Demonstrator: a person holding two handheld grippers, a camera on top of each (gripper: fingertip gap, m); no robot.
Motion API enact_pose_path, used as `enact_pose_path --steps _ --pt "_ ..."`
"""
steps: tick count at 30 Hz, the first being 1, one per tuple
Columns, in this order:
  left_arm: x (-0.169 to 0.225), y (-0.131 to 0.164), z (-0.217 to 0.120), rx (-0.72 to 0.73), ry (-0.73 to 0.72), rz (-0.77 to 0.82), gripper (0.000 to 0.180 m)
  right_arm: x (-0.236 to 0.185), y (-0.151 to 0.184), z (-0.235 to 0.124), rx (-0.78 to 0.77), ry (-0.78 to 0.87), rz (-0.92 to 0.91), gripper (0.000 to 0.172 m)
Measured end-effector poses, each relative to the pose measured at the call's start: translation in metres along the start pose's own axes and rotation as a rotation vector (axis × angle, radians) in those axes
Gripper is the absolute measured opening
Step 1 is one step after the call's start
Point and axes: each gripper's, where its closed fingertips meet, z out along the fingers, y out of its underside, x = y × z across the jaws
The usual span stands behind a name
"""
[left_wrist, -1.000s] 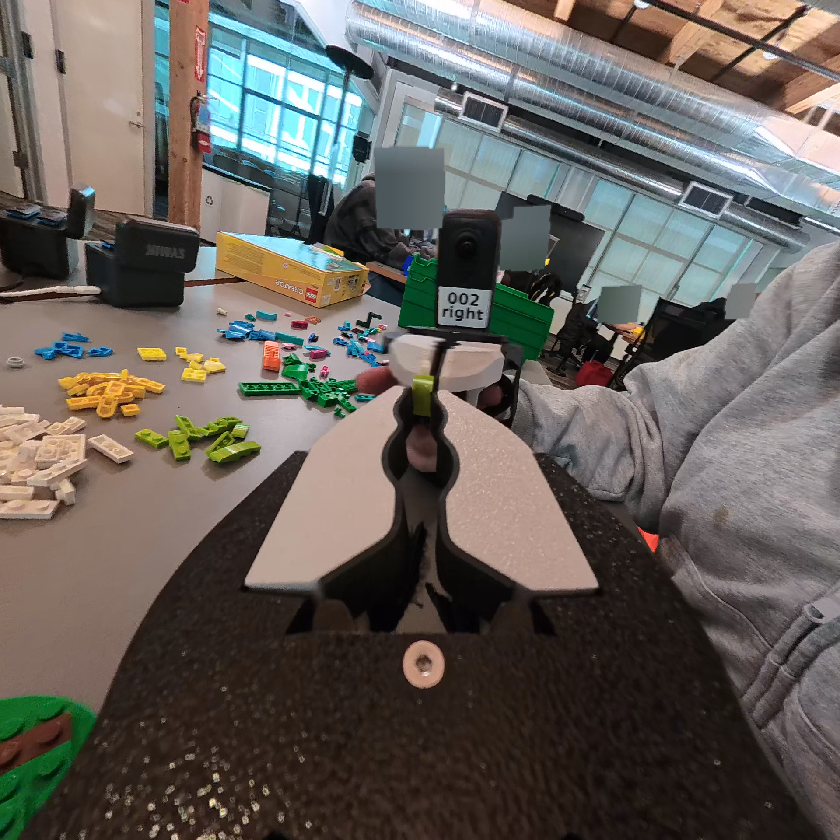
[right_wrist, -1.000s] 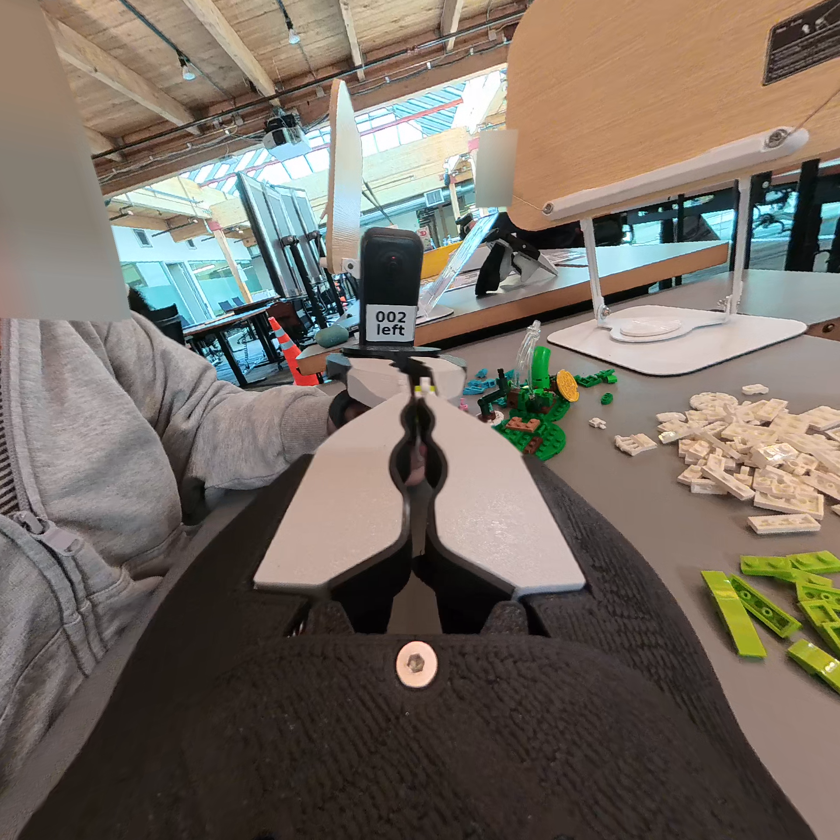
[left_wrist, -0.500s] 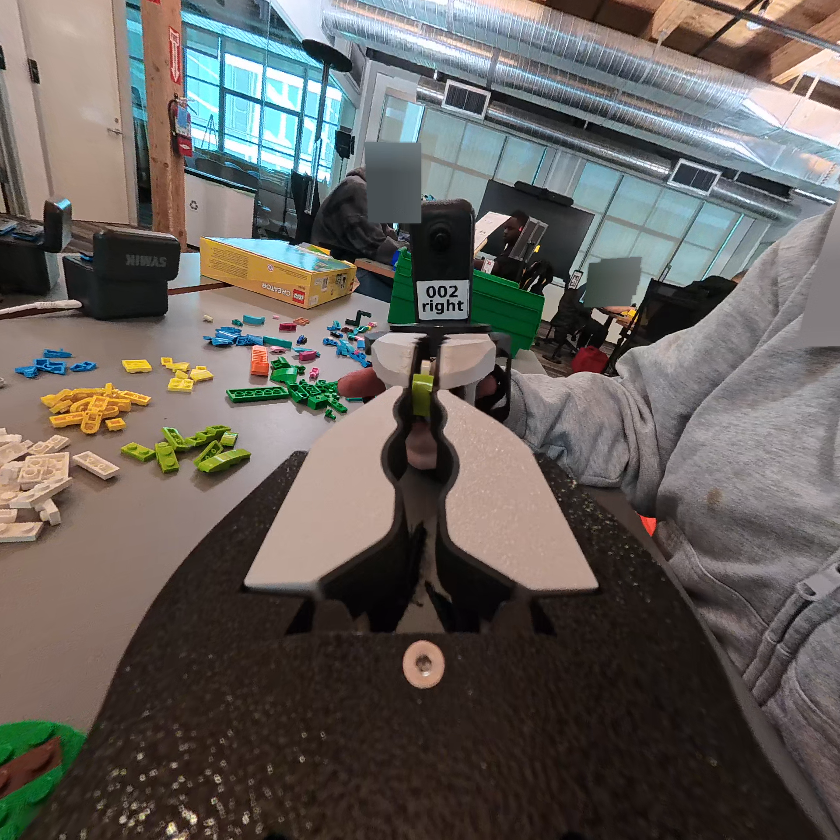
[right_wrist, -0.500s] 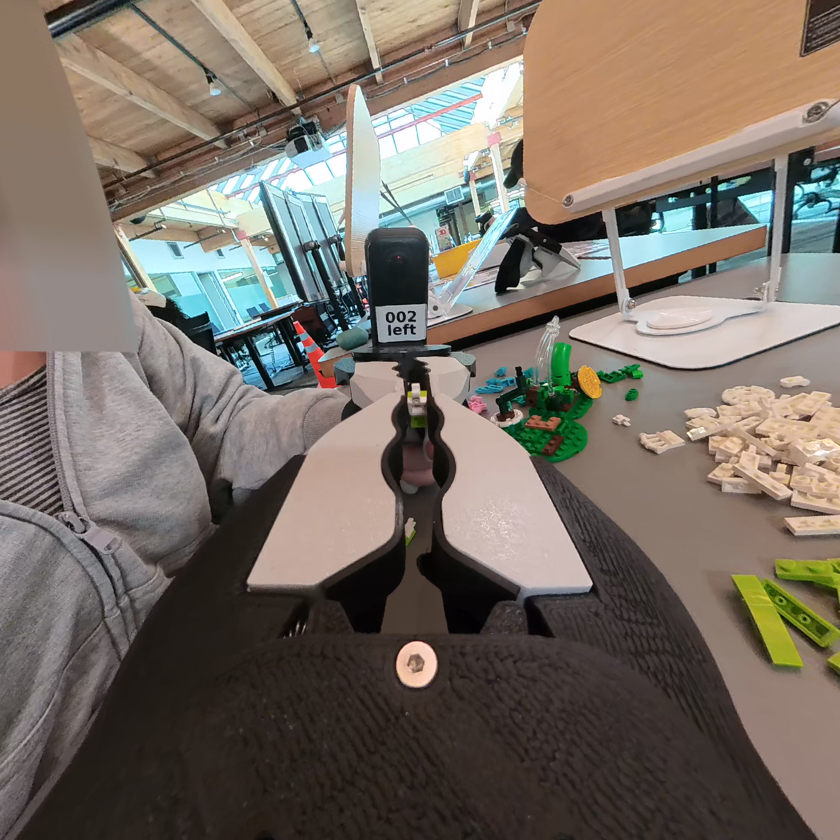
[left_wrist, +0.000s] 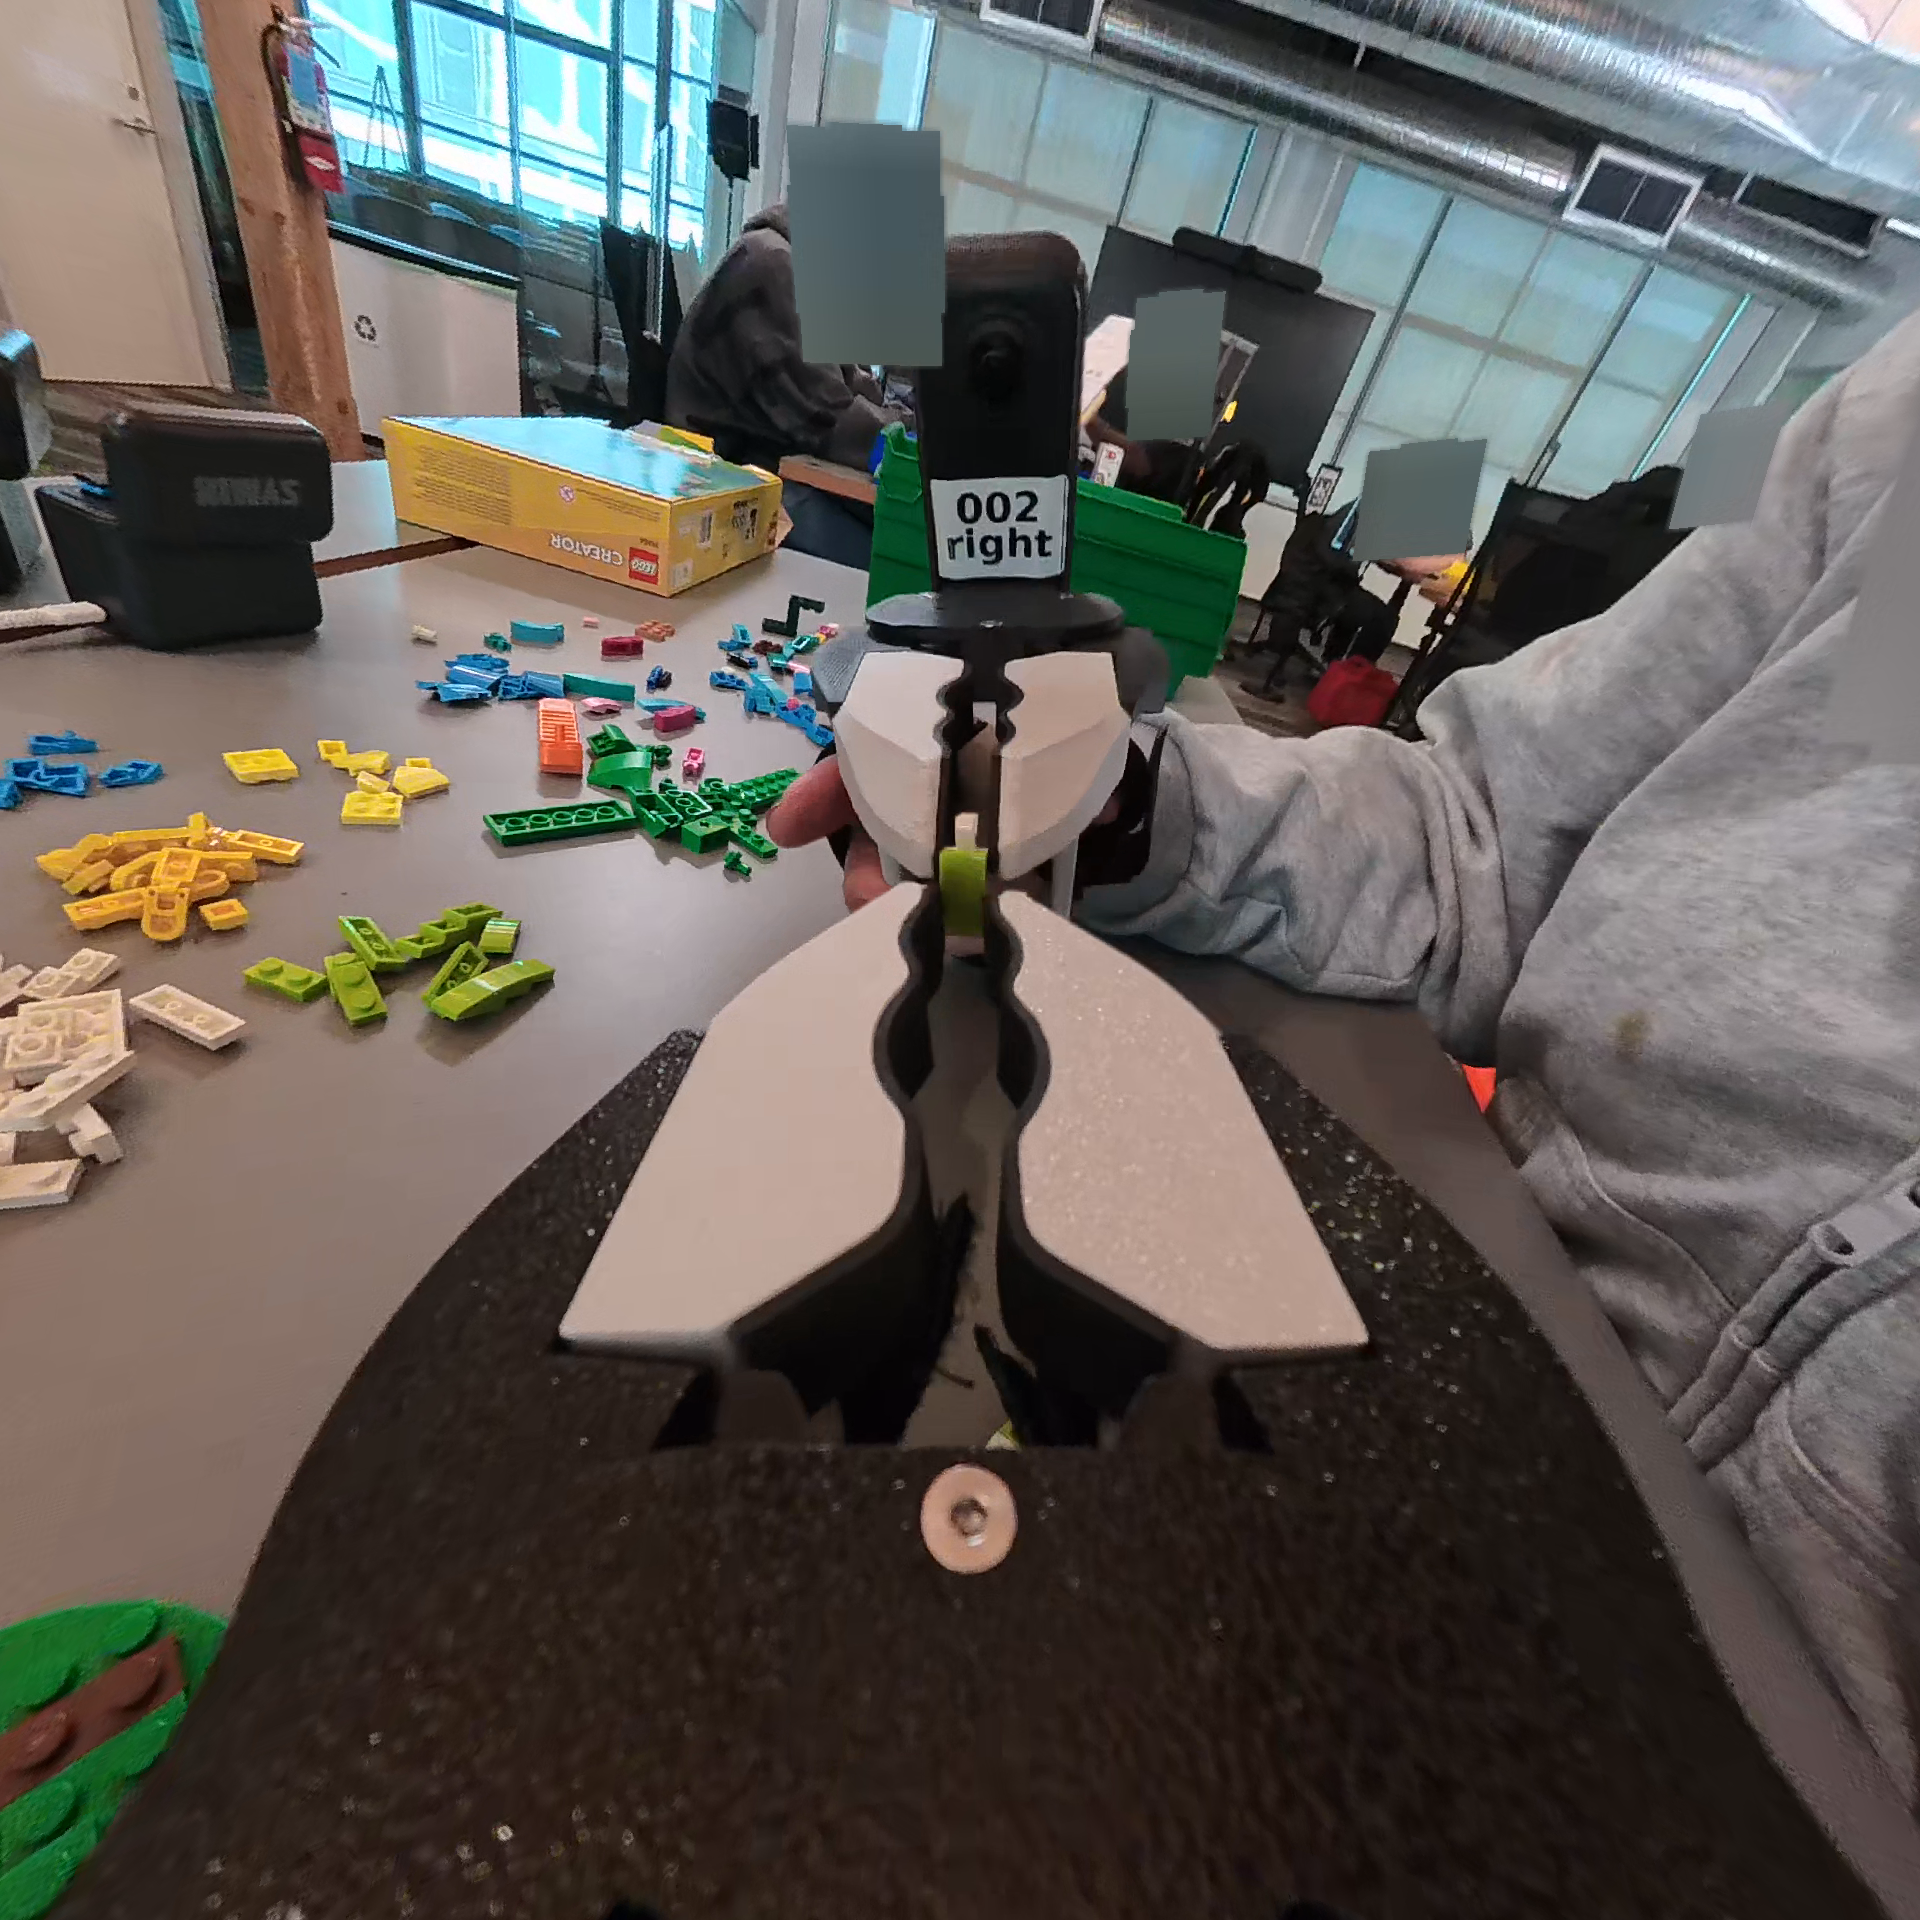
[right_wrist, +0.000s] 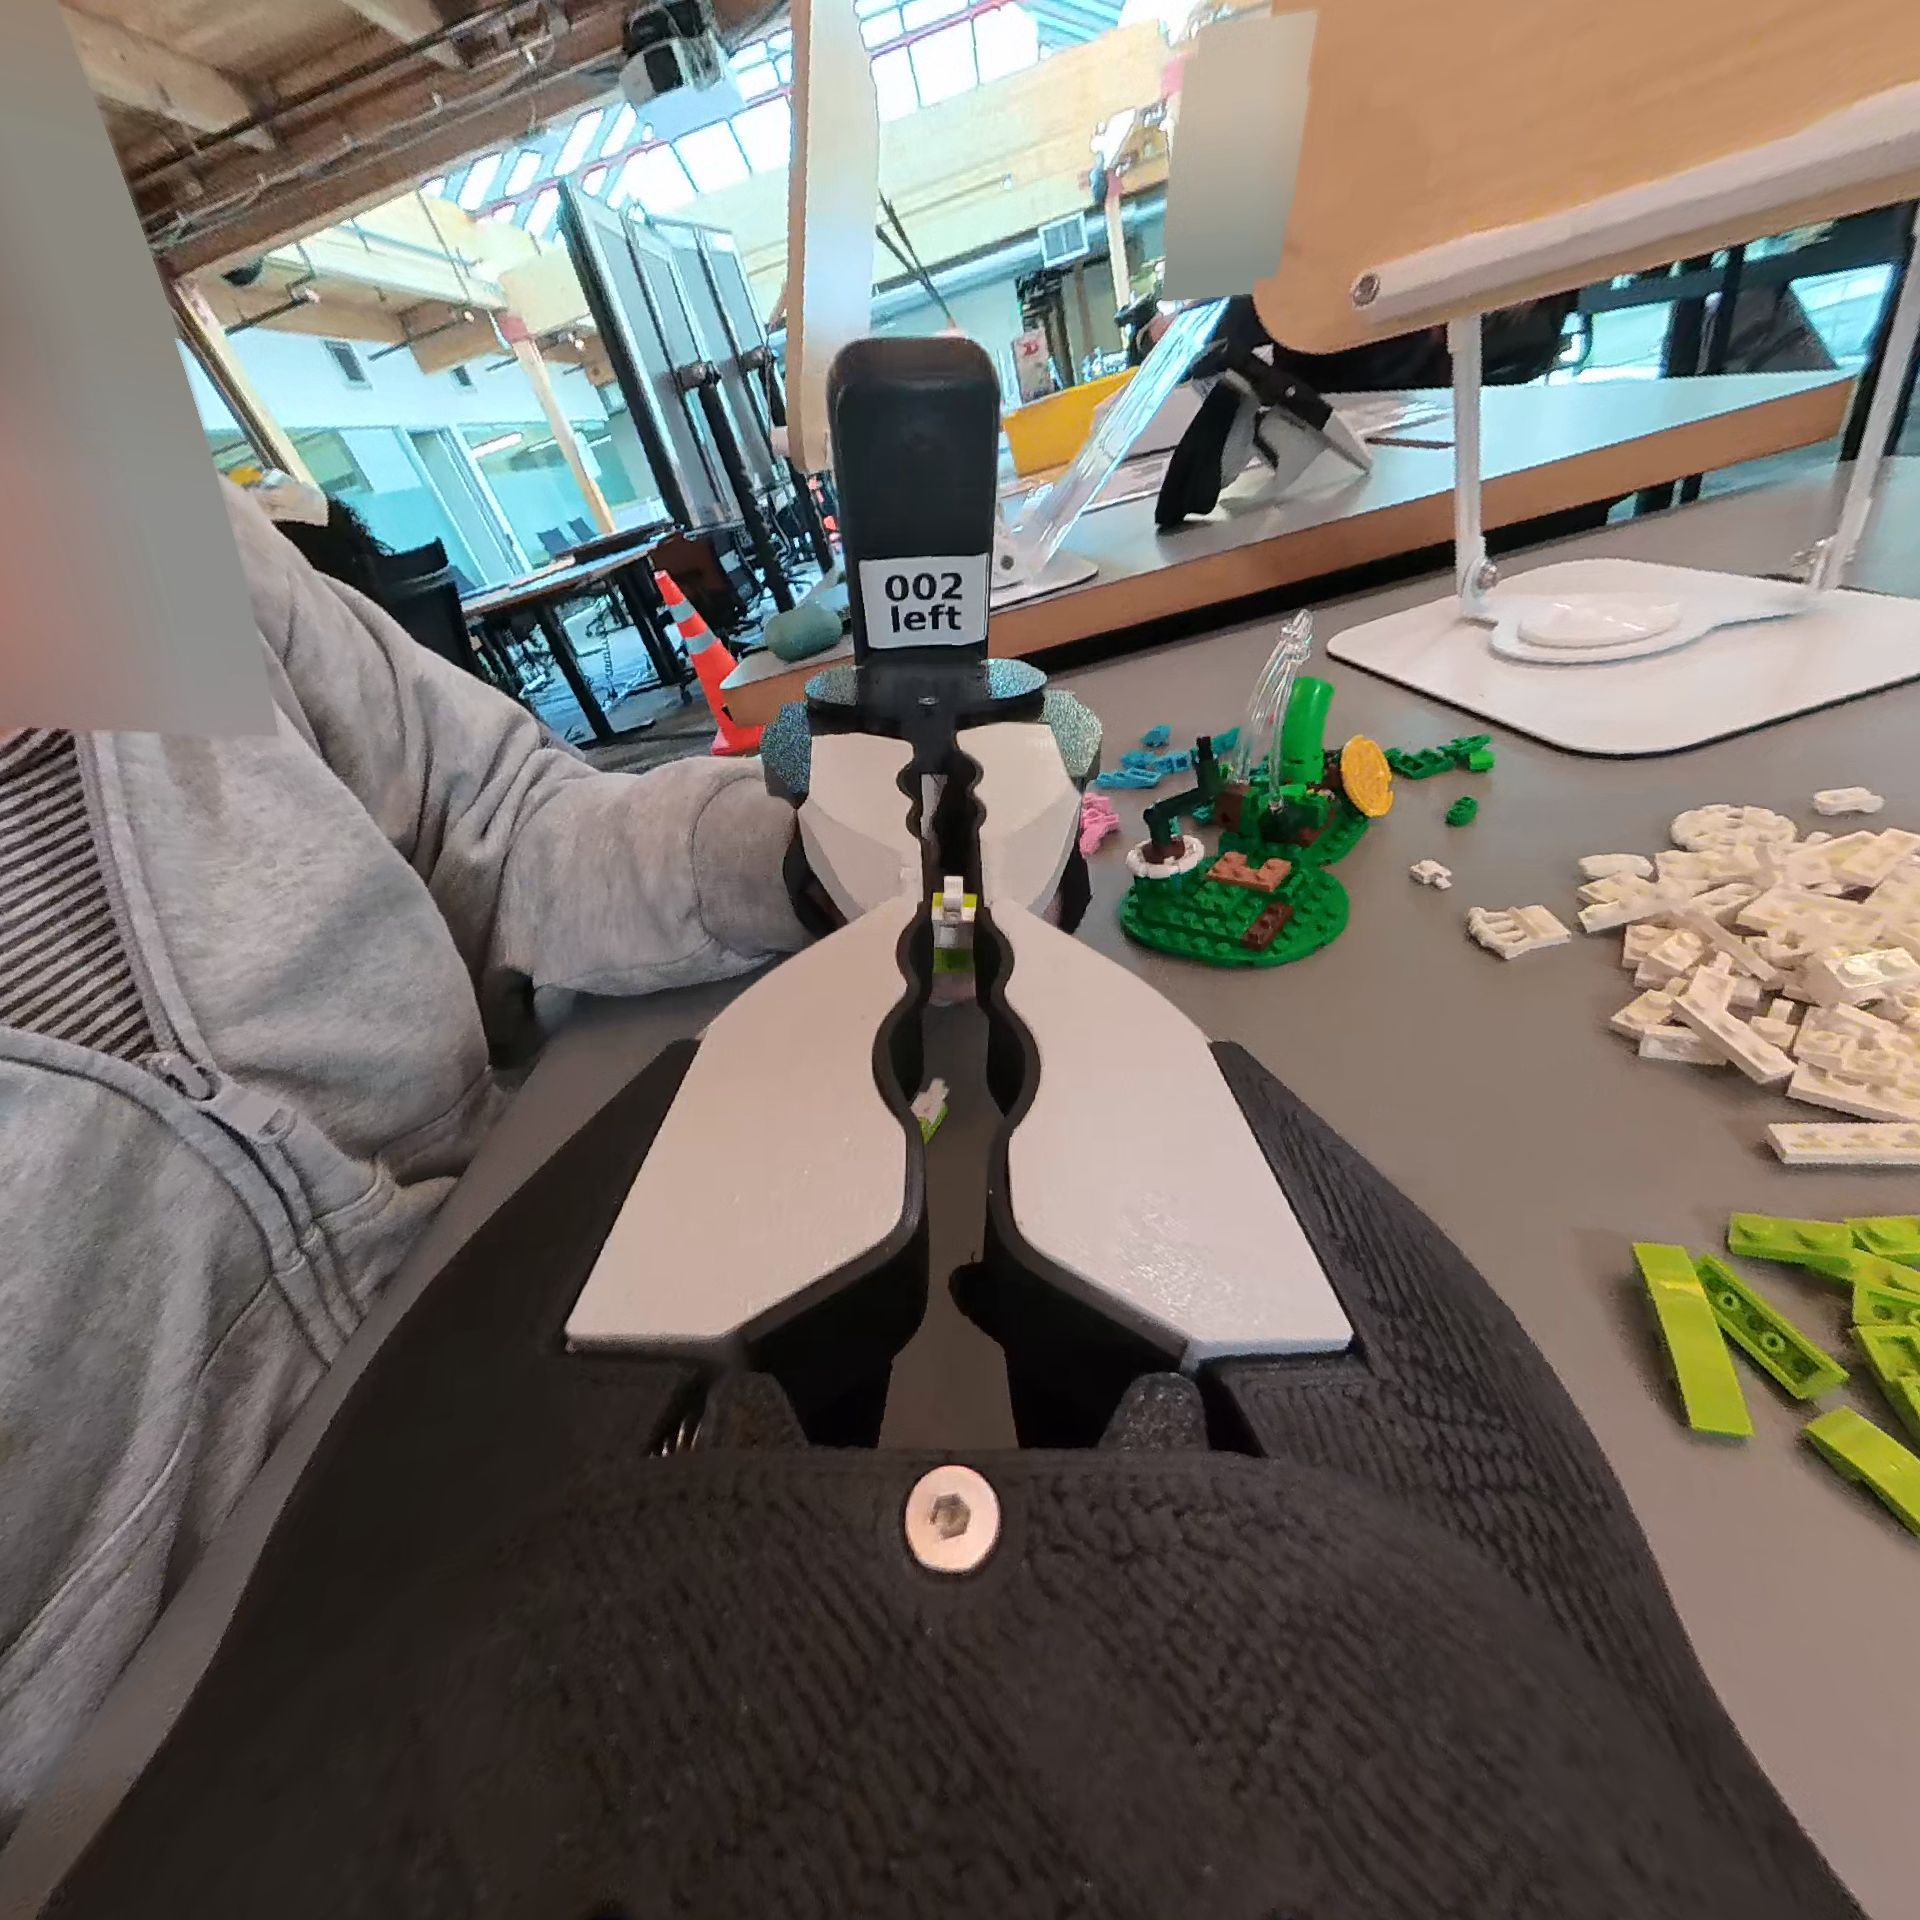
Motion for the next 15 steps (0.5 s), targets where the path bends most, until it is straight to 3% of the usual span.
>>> enact_pose_path --steps 15 --pt "0.013 0.0 0.004 -0.008 0.037 0.095 0.006 -0.013 0.006 -0.009 -0.116 -0.054 -0.121 0.005"
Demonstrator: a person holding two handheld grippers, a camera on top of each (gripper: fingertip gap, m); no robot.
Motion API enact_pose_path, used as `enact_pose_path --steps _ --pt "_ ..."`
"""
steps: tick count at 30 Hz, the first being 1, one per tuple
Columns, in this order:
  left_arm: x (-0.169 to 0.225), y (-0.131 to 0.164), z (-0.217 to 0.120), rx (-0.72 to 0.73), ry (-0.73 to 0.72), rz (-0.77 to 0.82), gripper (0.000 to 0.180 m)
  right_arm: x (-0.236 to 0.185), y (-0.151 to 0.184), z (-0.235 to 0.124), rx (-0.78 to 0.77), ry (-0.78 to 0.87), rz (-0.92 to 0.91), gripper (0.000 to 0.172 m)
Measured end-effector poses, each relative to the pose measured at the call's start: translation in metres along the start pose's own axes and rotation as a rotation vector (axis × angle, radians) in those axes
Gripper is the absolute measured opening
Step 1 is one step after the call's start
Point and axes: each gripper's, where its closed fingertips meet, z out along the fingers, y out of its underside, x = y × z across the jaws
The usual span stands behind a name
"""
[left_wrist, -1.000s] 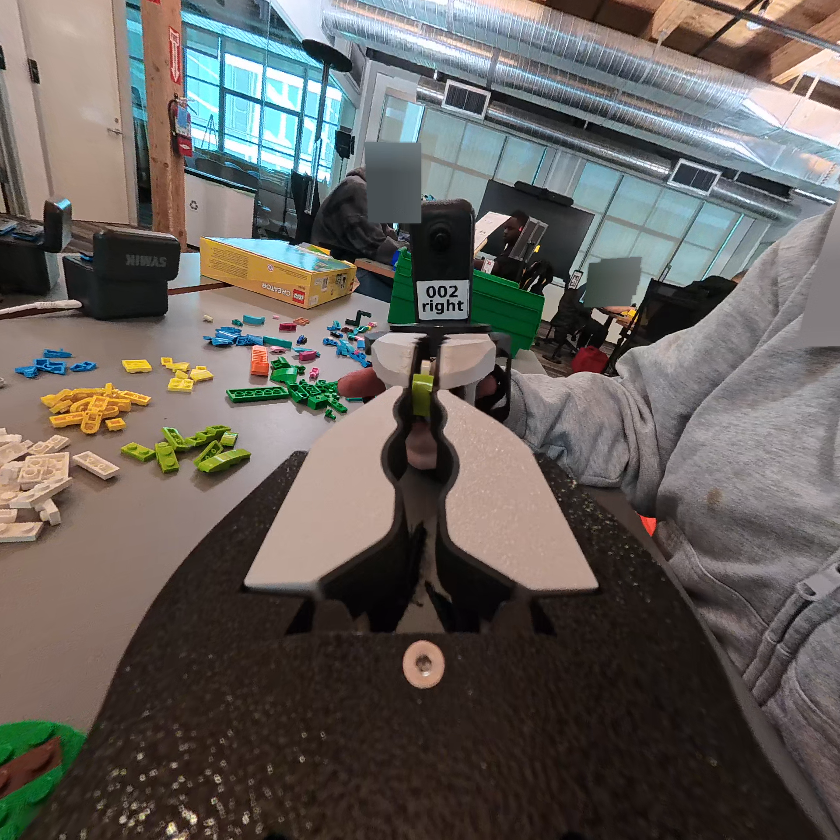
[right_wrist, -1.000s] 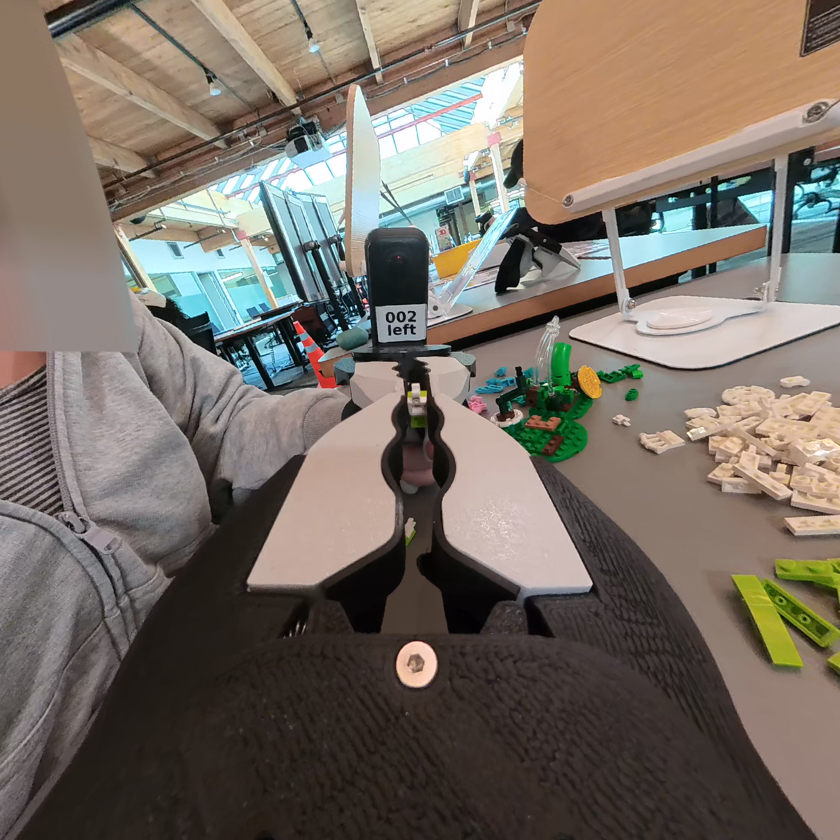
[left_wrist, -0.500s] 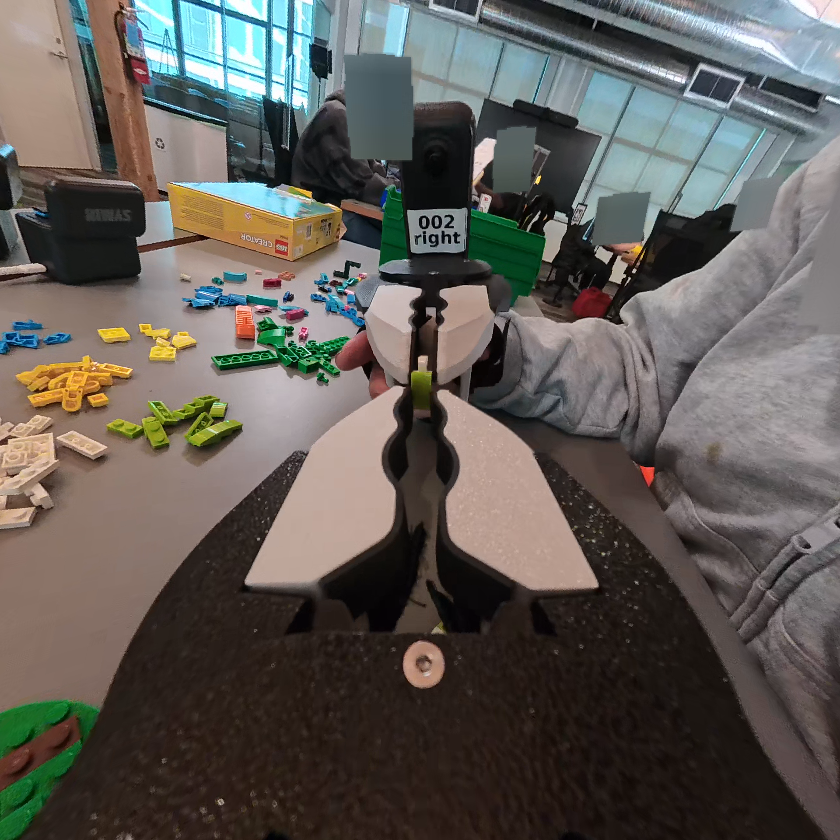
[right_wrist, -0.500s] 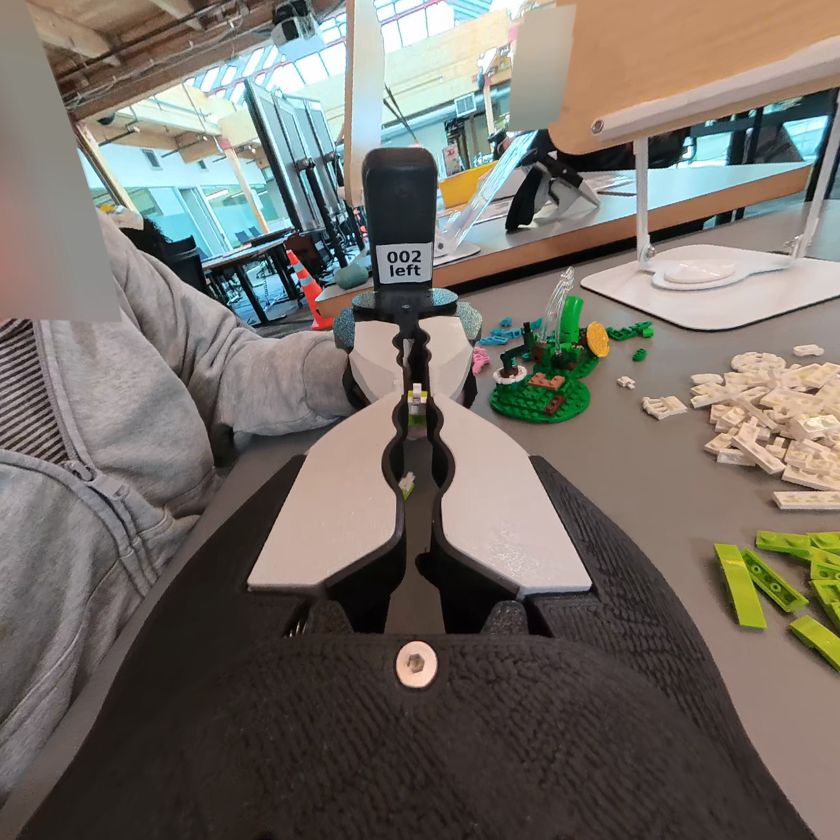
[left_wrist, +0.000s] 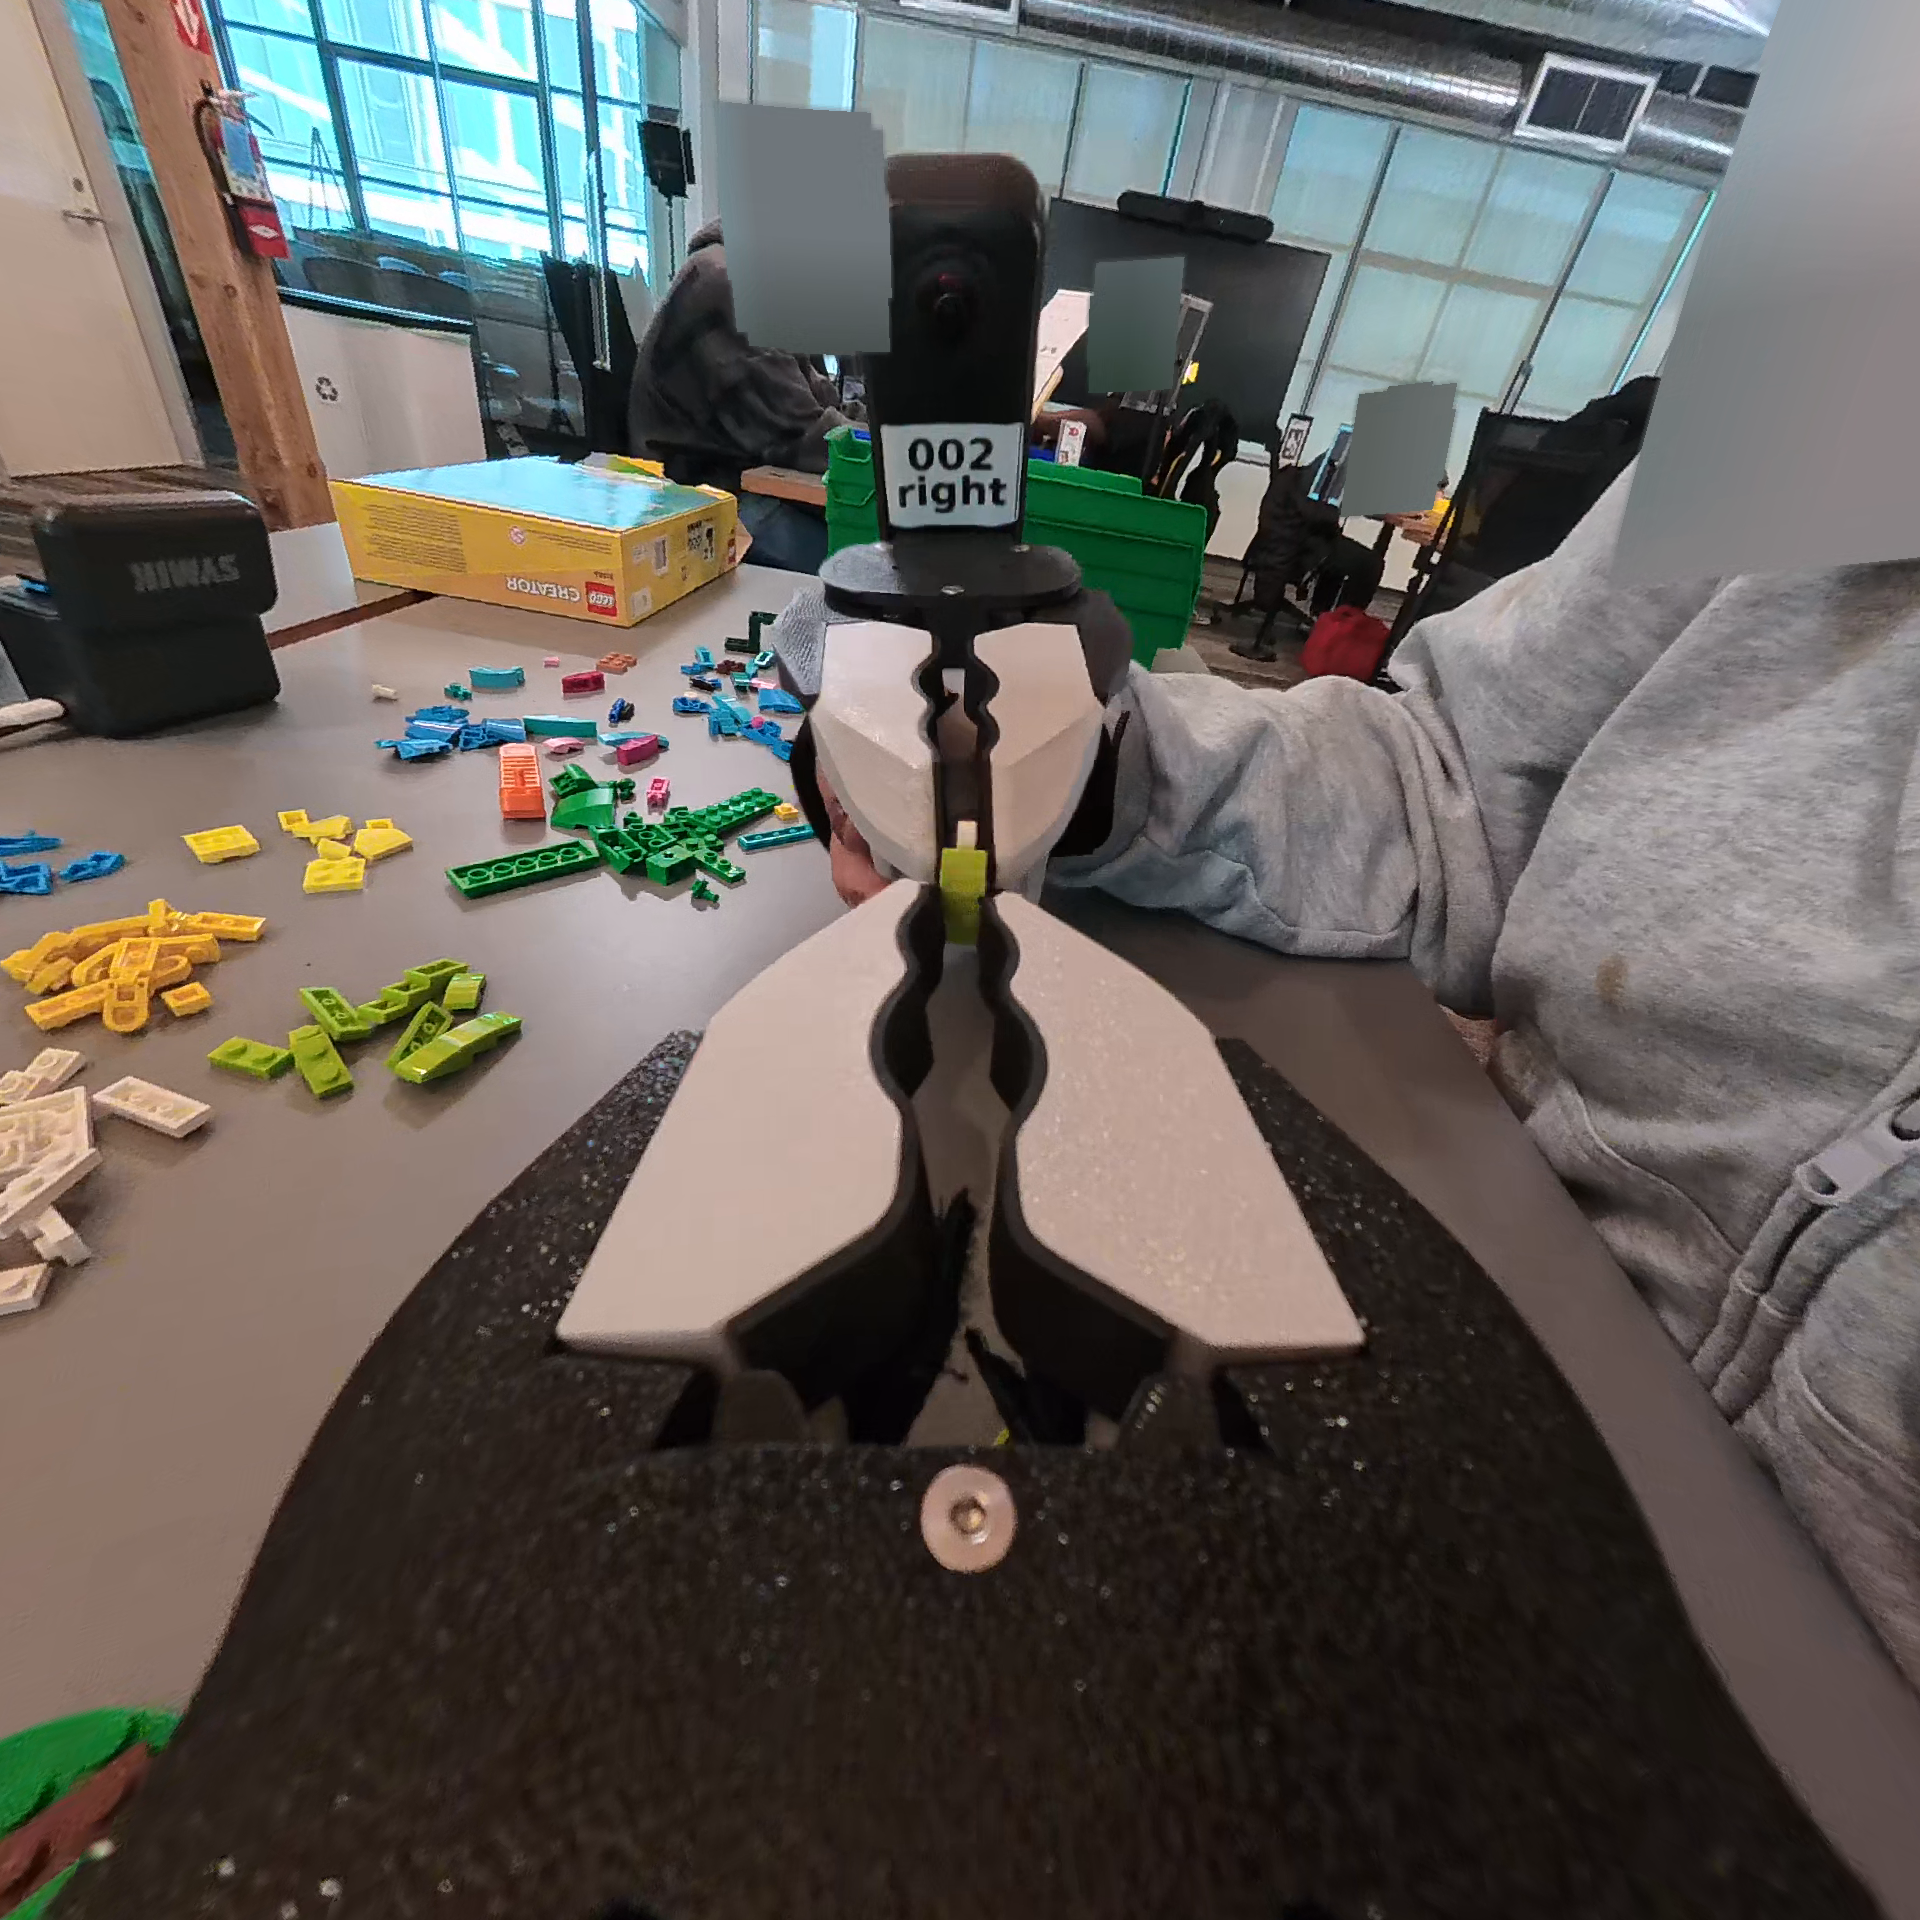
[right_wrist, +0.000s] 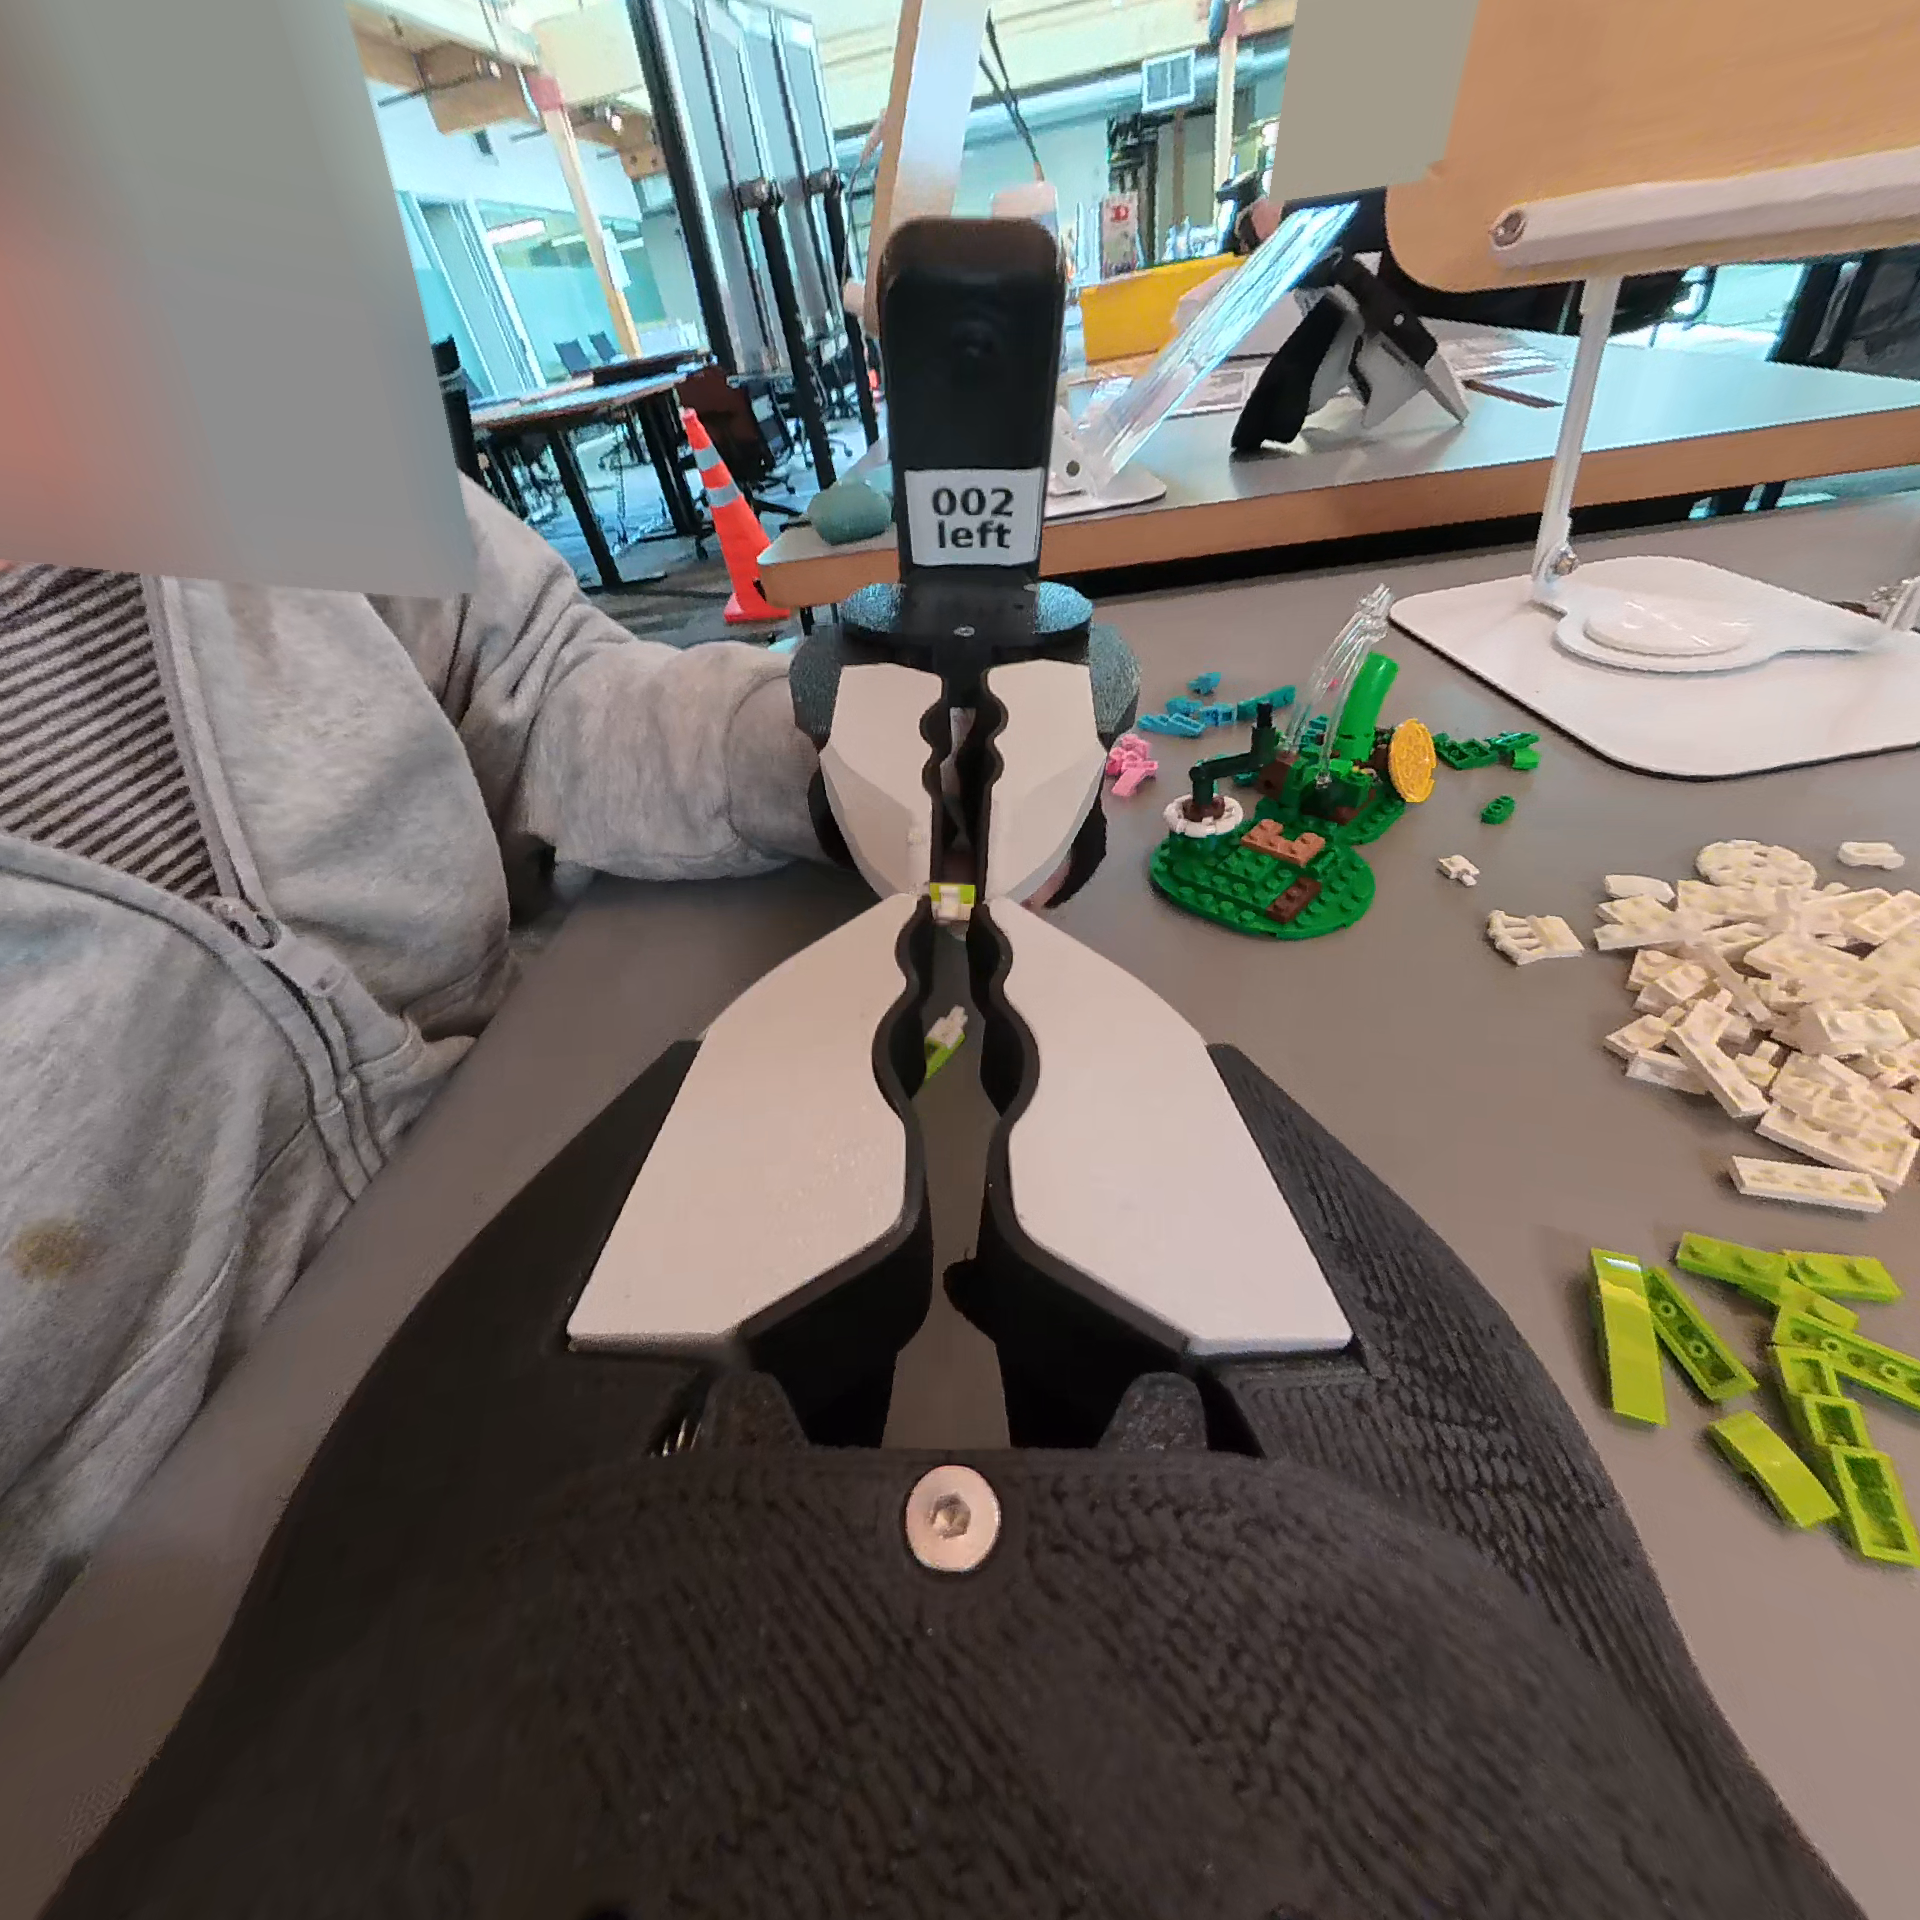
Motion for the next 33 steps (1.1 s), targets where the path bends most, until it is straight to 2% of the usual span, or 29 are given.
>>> enact_pose_path --steps 11,23,29,33 --pt "0.005 0.001 0.001 0.004 0.043 -0.023 0.006 -0.006 0.009 -0.004 -0.088 -0.009 -0.033 0.005" --pt "-0.015 -0.01 -0.002 0.114 -0.041 -0.17 0.006 0.015 -0.006 -0.001 0.067 0.131 -0.005 0.007" --pt "-0.013 -0.02 -0.005 0.196 -0.032 -0.179 0.005 0.014 -0.015 0.005 0.185 0.083 0.126 0.007" --pt "-0.012 -0.019 -0.005 0.187 -0.022 -0.191 0.005 0.013 -0.015 0.005 0.165 0.1 0.07 0.006"
